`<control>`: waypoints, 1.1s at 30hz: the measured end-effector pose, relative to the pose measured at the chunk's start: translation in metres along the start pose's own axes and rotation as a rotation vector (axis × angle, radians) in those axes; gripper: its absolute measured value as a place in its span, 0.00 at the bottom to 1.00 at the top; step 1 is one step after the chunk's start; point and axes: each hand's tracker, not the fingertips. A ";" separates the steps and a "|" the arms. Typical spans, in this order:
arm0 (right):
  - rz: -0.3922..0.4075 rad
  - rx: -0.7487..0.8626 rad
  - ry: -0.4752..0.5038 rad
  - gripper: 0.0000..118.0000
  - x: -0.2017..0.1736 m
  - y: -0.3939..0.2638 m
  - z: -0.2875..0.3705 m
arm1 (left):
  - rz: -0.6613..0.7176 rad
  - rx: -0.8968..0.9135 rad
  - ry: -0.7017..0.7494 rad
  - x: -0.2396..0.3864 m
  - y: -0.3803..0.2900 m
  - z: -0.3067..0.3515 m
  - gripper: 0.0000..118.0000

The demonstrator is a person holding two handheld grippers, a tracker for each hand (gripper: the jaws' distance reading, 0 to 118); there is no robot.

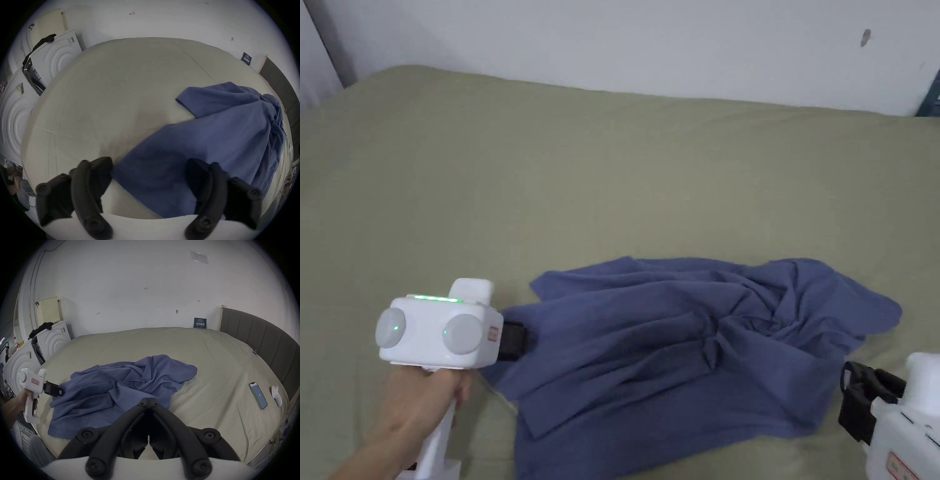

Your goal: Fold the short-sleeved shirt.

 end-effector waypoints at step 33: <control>0.096 -0.401 -0.107 0.06 0.108 0.092 -0.200 | -0.027 -0.011 -0.085 0.002 0.013 0.011 0.03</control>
